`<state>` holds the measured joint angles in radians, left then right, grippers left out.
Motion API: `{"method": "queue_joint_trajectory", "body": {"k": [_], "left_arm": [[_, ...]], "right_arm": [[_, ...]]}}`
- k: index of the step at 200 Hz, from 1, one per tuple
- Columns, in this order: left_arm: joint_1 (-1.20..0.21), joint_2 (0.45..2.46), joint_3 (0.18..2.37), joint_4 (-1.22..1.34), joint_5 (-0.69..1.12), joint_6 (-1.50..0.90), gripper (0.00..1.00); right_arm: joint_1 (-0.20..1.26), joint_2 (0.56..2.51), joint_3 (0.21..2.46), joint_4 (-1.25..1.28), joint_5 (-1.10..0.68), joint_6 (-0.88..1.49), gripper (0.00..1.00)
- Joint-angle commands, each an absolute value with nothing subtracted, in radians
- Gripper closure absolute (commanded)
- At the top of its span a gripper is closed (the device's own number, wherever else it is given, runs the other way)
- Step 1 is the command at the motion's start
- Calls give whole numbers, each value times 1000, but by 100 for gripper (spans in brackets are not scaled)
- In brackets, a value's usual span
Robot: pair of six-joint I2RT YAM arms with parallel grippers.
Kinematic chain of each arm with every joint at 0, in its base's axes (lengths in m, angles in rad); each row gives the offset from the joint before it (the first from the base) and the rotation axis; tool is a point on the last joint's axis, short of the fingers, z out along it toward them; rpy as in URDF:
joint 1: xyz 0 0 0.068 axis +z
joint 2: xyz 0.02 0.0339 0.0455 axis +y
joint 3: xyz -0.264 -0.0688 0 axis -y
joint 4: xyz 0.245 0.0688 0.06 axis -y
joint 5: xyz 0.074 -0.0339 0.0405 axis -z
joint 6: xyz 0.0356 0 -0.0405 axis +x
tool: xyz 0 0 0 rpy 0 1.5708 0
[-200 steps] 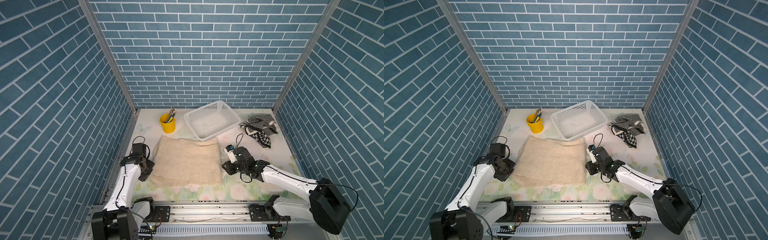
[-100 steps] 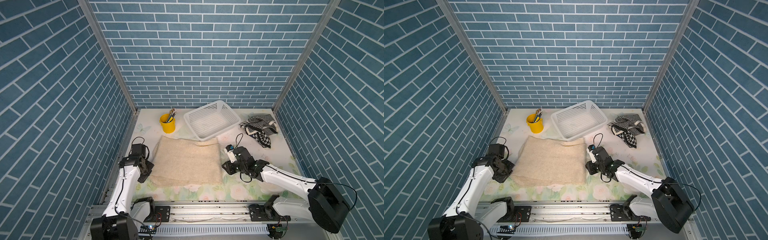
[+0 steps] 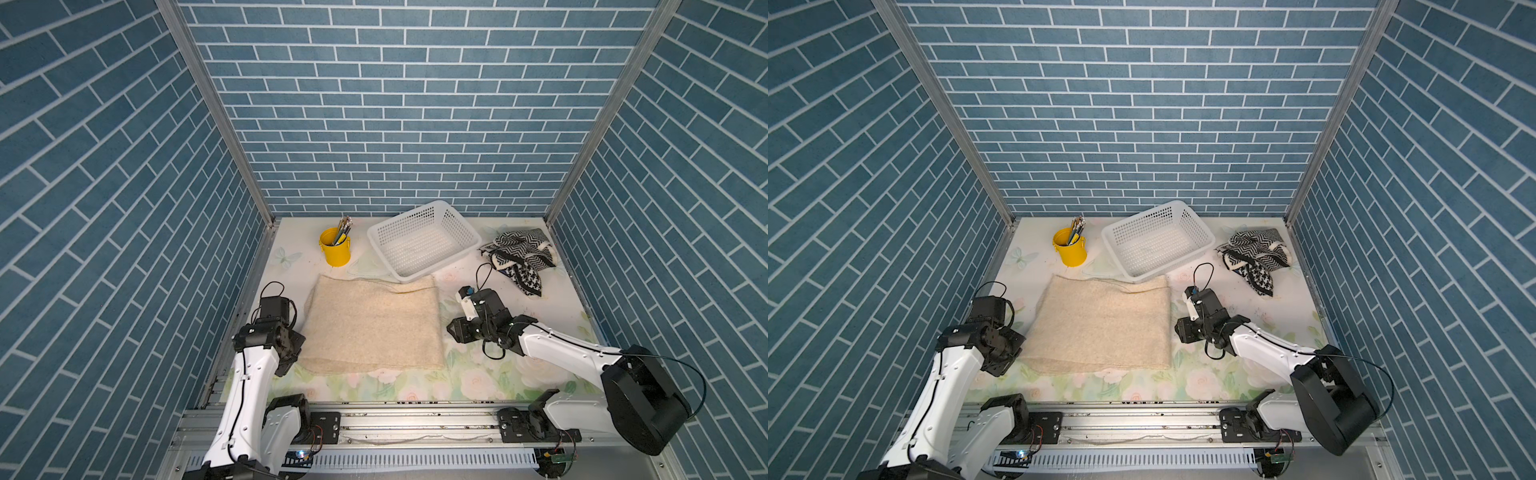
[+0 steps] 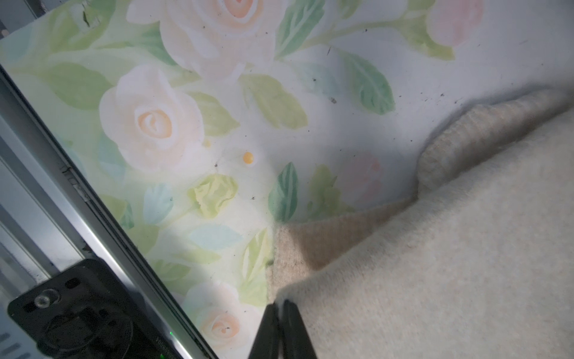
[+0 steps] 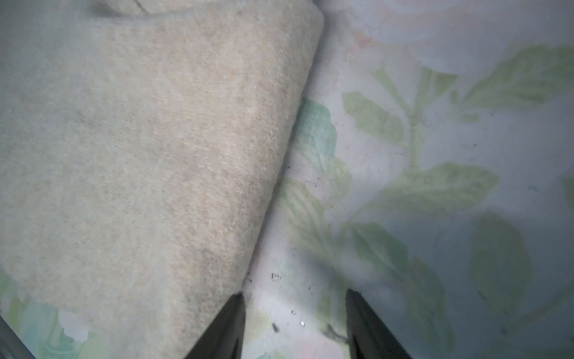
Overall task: Roll up the scarf and place it into the basket
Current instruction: Roll the scarf at the center of the board.
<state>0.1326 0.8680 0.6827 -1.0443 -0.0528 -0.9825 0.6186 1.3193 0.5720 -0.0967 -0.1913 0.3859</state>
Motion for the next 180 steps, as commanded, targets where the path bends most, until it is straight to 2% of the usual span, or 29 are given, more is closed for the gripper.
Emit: {"method": "queue_joint_trajectory", "body": {"k": [1, 15, 30, 36, 58, 87, 102, 124, 142, 171, 180], "left_arm": [[133, 854, 695, -1070, -79, -1000, 83], [132, 852, 715, -1108, -97, -1008, 81], [132, 824, 728, -1128, -93, -1019, 67], [132, 811, 731, -1128, -86, -1023, 65], [130, 774, 735, -1079, -46, -1007, 44], [80, 859, 688, -836, 160, -909, 42], [-29, 952, 695, -664, 243, -869, 42], [-210, 1148, 801, -526, 240, -806, 42], [-305, 1289, 894, -409, 273, -777, 42], [-422, 1523, 1041, -260, 334, -758, 43], [-460, 1601, 1104, -240, 363, -747, 43]], "right_arm": [[612, 1360, 575, -32, -301, 384, 36], [612, 1388, 579, -4, -362, 387, 32], [612, 1415, 583, 14, -399, 391, 31], [612, 1425, 583, 29, -414, 396, 31], [612, 1484, 582, 85, -475, 417, 30], [612, 1558, 572, 167, -524, 470, 30], [612, 1590, 561, 229, -552, 503, 30], [611, 1637, 562, 282, -548, 556, 33], [609, 1662, 563, 300, -541, 578, 48], [606, 1649, 552, 271, -509, 583, 89], [604, 1633, 548, 248, -500, 577, 98]]}}
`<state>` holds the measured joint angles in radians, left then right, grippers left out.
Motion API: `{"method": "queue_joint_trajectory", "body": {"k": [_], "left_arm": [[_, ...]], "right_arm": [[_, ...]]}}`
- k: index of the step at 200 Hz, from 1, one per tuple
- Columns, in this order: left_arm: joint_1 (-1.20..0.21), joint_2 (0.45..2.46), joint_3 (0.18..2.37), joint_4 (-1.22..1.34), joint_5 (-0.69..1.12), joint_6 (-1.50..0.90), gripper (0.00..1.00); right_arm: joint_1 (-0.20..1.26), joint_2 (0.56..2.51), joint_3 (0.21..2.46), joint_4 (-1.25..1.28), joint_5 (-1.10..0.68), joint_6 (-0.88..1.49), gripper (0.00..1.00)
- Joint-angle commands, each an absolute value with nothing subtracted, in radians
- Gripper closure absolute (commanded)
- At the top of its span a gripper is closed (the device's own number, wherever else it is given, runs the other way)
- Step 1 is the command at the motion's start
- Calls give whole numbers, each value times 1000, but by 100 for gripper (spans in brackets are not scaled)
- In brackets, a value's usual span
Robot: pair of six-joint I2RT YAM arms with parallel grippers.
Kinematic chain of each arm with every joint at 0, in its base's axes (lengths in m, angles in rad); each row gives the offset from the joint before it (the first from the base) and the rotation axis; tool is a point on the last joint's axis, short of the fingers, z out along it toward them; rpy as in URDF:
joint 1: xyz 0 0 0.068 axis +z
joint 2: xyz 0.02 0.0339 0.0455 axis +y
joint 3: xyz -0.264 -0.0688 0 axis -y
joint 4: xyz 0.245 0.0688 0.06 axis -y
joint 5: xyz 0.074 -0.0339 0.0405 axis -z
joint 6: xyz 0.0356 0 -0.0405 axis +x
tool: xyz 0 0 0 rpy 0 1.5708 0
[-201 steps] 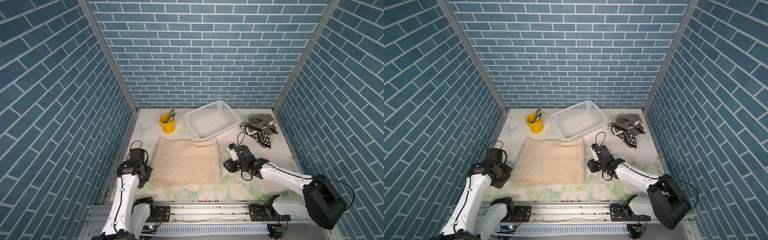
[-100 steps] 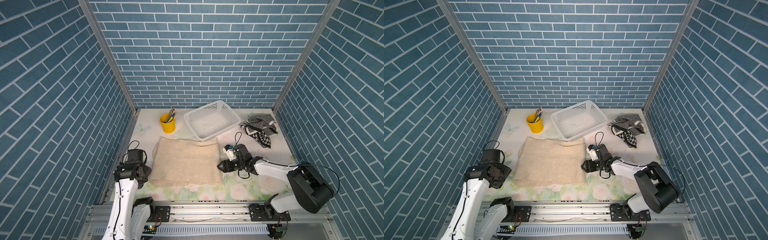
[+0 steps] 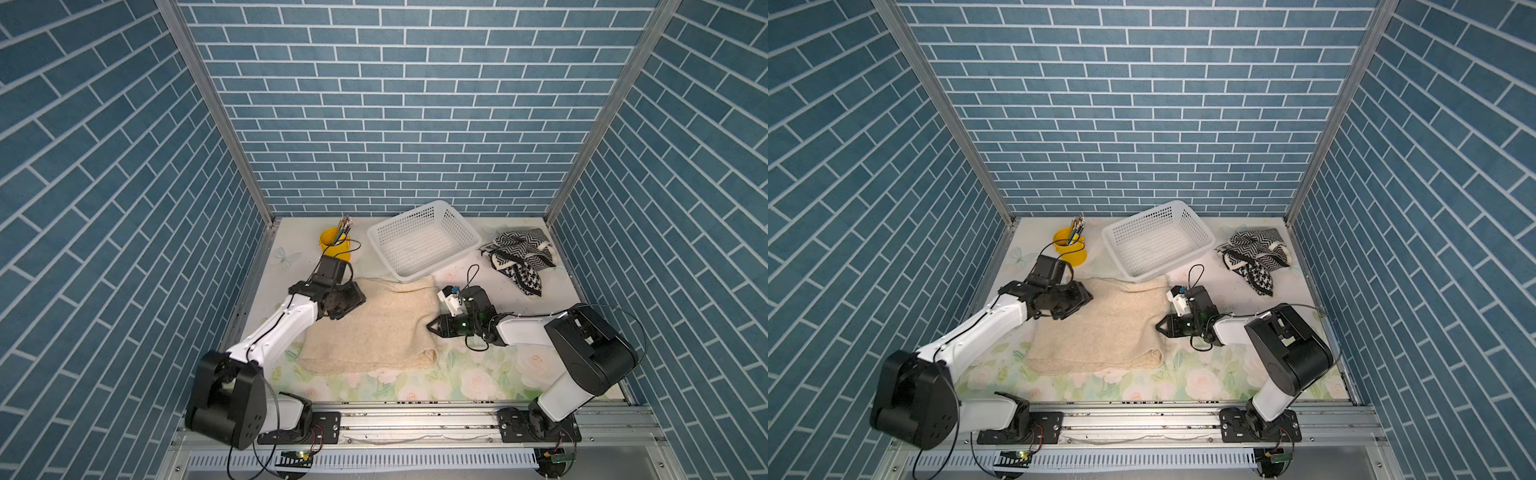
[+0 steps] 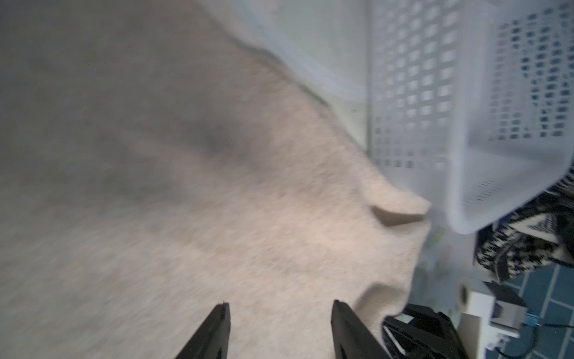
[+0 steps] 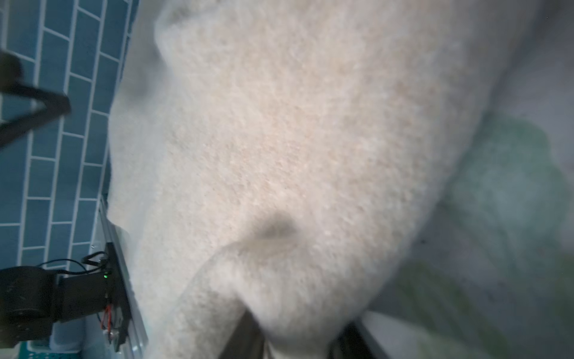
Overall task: Roll up the scarf and place it into the basket
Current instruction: Roll the scarf at the center of the board.
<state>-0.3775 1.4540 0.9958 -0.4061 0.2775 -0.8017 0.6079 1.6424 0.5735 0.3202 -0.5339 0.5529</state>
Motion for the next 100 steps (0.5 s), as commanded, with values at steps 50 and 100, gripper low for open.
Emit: {"method": "queue_joint_trajectory", "body": {"k": [50, 100], "left_arm": [[-688, 1846, 1331, -253, 373, -745, 43], [-780, 1869, 1298, -226, 323, -788, 45]], "right_arm": [[587, 1466, 487, 44, -375, 525, 100], [519, 1366, 440, -57, -326, 488, 100]]}}
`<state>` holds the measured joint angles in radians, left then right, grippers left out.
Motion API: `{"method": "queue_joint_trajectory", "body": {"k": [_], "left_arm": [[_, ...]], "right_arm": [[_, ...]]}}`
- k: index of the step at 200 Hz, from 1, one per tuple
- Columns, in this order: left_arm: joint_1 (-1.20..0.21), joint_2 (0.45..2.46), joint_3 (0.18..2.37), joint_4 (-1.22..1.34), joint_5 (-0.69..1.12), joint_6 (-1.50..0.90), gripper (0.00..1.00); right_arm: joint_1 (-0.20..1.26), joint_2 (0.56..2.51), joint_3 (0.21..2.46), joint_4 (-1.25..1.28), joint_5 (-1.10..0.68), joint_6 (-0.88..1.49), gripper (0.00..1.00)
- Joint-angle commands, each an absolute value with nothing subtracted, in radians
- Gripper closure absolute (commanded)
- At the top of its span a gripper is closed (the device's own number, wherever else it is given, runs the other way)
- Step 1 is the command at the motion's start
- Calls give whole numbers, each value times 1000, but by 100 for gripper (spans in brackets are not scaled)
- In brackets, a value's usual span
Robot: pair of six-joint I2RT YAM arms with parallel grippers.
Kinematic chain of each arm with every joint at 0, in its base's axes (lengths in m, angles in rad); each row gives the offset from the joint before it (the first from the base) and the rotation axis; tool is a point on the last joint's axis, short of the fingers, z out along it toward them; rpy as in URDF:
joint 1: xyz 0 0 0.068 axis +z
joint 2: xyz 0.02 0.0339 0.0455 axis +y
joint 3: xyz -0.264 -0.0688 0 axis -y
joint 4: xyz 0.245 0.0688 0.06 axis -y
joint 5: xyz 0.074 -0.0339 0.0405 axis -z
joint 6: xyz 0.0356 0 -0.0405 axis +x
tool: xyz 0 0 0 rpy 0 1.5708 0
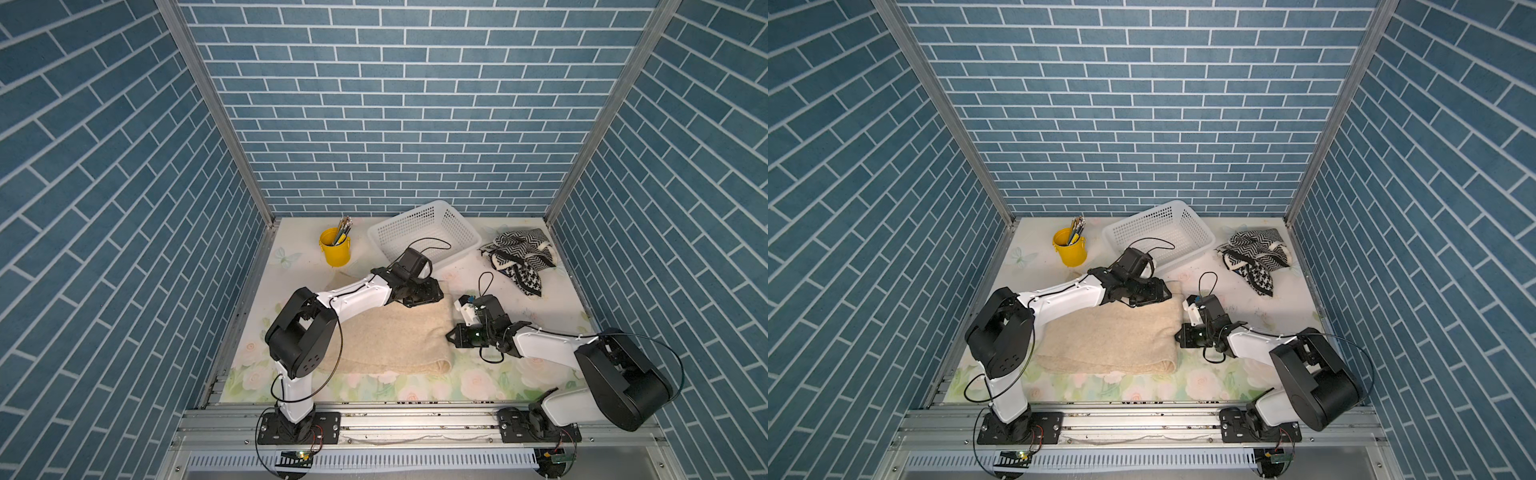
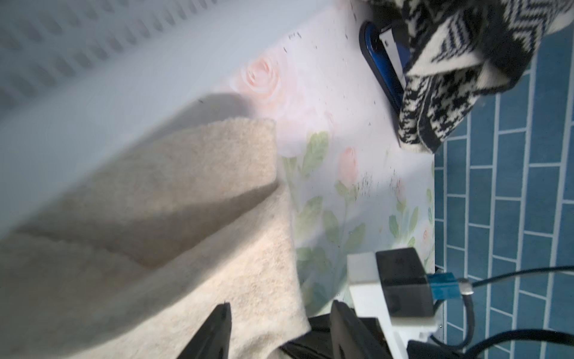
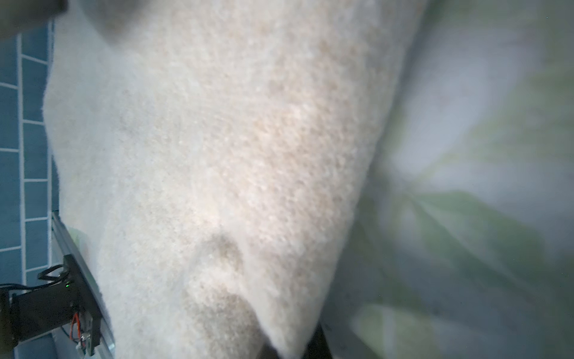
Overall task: Roll up the scarf and place it into the basket
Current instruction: Roll the scarf at the center of the board.
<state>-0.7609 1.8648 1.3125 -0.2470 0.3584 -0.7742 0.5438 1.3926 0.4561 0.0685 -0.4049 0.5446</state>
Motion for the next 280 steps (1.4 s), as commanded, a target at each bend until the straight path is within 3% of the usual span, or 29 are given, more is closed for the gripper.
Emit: {"method": "queue_joint_trajectory", "body": {"k": [1, 10, 16, 29, 97, 128, 176, 187, 200, 219, 258, 280], "left_arm": [[-781, 1870, 1297, -226, 324, -789, 45], [-787, 1884, 1289, -225, 326, -794, 50], [-790, 1901, 1290, -229, 331, -798, 59], [-796, 1944, 1303, -241, 344, -804, 100], [-853, 2027, 1252, -177, 379, -882, 100], [-840, 1944, 1141, -129, 353, -932, 100], [-727, 1722, 985, -74, 330, -951, 100], [-716, 1700, 977, -90, 325, -935, 100], [-714, 1695, 981, -103, 332, -924, 100], [-719, 1704, 973, -69, 369, -928, 100], [-764, 1779, 1029, -59, 412, -912, 100], [-791, 1802, 1060, -67, 418, -908, 100]], "right_arm": [[518, 1365, 440, -59, -326, 486, 100], [508, 1352, 438, -74, -319, 478, 100], [501, 1343, 435, -79, -319, 474, 100], [490, 1331, 435, -91, -318, 468, 100], [478, 1157, 486, -76, -404, 428, 100], [482, 1152, 490, 28, -578, 434, 100], [552, 1254, 535, 87, -615, 456, 100], [582, 1273, 553, 90, -615, 463, 89], [594, 1291, 570, 55, -598, 466, 61], [576, 1225, 554, 8, -507, 481, 47], [485, 1162, 502, 24, -537, 486, 41], [451, 1168, 500, -47, -455, 510, 41]]}}
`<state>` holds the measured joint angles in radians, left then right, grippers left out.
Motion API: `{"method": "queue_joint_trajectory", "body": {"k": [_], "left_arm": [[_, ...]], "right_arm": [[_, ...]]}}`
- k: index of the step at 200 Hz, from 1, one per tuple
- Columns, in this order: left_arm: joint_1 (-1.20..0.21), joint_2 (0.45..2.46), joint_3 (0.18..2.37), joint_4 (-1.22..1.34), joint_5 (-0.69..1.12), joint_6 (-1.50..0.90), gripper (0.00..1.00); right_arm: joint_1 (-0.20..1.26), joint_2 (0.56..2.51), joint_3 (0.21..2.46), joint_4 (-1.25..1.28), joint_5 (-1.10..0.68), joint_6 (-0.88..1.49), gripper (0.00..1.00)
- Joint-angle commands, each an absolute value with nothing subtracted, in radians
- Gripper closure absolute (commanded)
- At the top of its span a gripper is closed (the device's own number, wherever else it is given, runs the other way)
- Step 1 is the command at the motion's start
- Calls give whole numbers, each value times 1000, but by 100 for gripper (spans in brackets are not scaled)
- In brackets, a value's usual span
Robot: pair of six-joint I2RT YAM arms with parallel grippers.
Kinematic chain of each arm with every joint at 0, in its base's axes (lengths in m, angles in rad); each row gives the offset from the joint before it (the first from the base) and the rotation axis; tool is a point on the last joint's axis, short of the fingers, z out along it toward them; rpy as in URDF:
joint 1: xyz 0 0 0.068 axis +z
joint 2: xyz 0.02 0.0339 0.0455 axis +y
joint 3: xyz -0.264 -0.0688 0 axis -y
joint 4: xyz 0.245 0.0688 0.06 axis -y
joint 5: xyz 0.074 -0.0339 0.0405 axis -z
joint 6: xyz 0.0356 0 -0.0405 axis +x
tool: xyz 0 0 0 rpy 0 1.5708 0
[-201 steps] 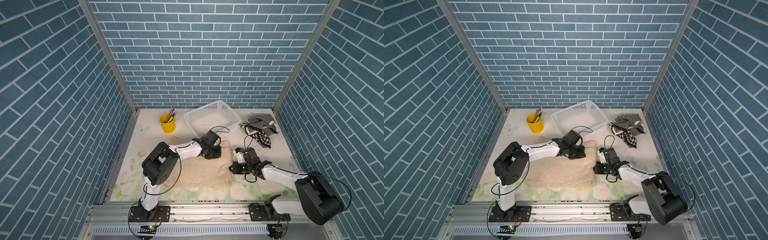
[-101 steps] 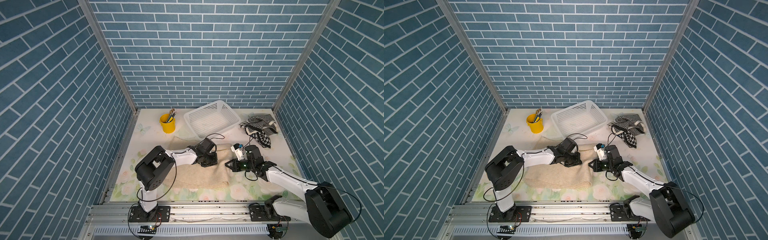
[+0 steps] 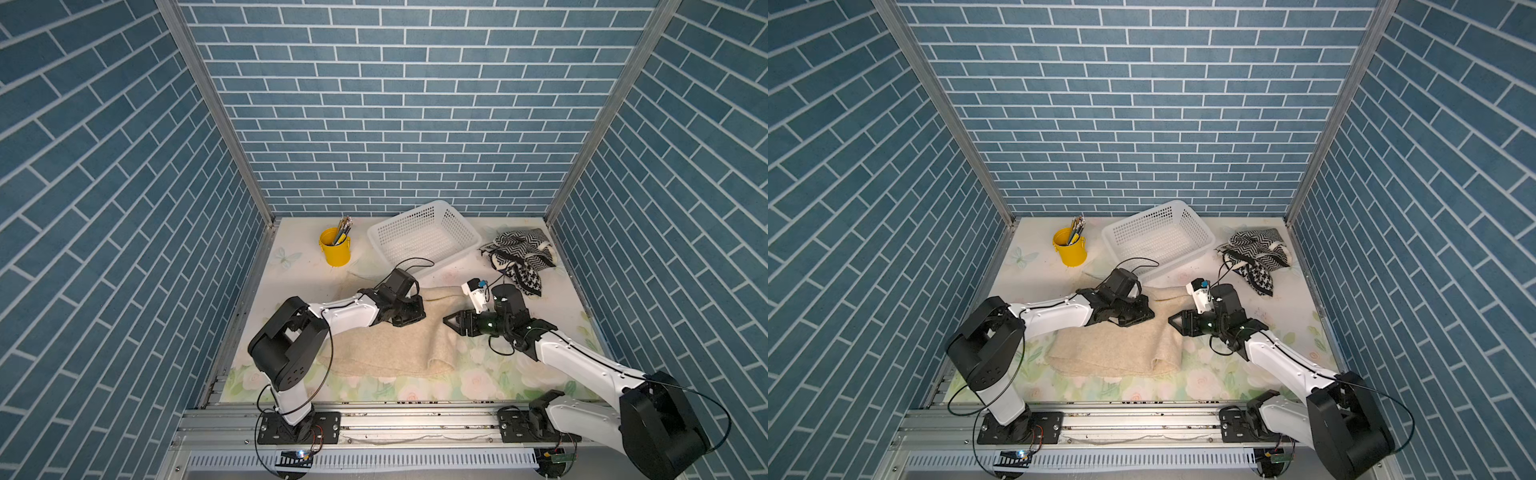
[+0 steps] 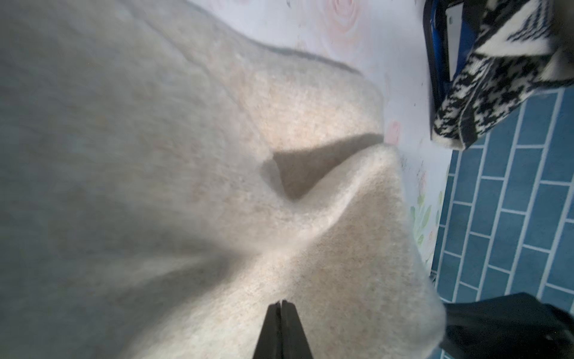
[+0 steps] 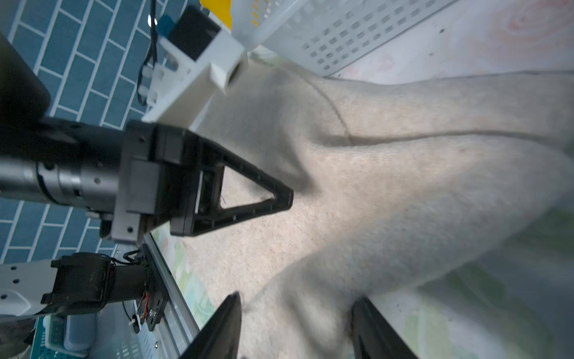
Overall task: Roll up the scarf and place it into the basket
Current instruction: Roll the scarf at the center of the board.
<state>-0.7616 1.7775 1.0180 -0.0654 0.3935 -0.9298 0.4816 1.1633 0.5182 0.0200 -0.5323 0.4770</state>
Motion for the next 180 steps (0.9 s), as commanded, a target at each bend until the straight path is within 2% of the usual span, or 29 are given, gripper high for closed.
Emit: {"method": "queue_joint_trajectory", "body": {"k": [1, 36, 77, 92, 114, 130, 137, 180], "left_arm": [[-792, 1802, 1061, -67, 418, -908, 100], [-830, 1822, 1100, -99, 415, -897, 100], [-889, 1825, 1135, -157, 418, -881, 100], [-905, 1837, 1131, -165, 436, -888, 100], [-927, 1851, 1119, -189, 436, -900, 100], [-947, 1854, 1106, -177, 442, -906, 100], [-951, 1865, 1107, -175, 448, -906, 100], [-992, 1967, 1162, -99, 554, -913, 100]], "right_arm": [[448, 1167, 499, -54, -450, 513, 41], [347, 1112, 438, -189, -238, 557, 43], [265, 1070, 379, -190, -209, 554, 47], [254, 1137, 377, -142, -222, 536, 57], [251, 1211, 384, -65, -261, 521, 86], [251, 1244, 394, -20, -296, 509, 97], [251, 1261, 396, -3, -317, 504, 100], [252, 1346, 405, 81, -415, 483, 100]]}}
